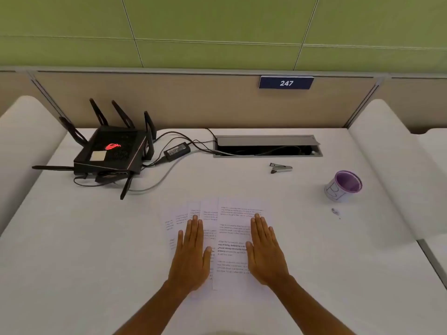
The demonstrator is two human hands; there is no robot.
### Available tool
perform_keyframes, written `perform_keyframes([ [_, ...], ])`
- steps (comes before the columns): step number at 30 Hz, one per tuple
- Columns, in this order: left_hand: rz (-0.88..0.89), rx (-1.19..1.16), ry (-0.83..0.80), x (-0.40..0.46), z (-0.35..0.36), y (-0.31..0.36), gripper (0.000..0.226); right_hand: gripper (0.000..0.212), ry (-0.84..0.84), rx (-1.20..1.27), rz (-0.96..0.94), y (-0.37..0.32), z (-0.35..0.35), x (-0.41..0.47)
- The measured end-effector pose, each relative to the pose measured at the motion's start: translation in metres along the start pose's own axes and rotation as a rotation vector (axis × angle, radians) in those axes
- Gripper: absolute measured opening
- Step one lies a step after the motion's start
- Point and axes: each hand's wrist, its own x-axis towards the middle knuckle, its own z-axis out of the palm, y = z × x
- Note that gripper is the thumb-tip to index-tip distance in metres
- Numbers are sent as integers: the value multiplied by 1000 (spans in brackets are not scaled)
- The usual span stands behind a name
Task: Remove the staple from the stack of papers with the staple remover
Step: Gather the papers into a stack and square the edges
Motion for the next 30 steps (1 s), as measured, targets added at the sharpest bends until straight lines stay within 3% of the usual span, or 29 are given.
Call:
perform_keyframes([
  [9, -31, -74, -59, -16, 14, -10, 77, 61, -1, 109, -47, -3, 13, -6],
  [14, -118, -328, 98, -14, -6, -14, 59, 36, 336, 332, 3, -1, 7, 3],
  [18, -180, -343, 290, -13, -16, -35, 44, 39, 298, 253, 116, -3, 6, 5],
  [20, -253, -320, 278, -9, -19, -46, 52, 51, 223, 153, 167, -4, 7, 3],
  [25, -446, -145, 45, 8, -18, -79, 103, 79, 105, 75, 283, -2, 20, -7],
  [30, -439, -120, -60, 22, -21, -85, 114, 93, -4, -3, 273, -2, 30, -15],
])
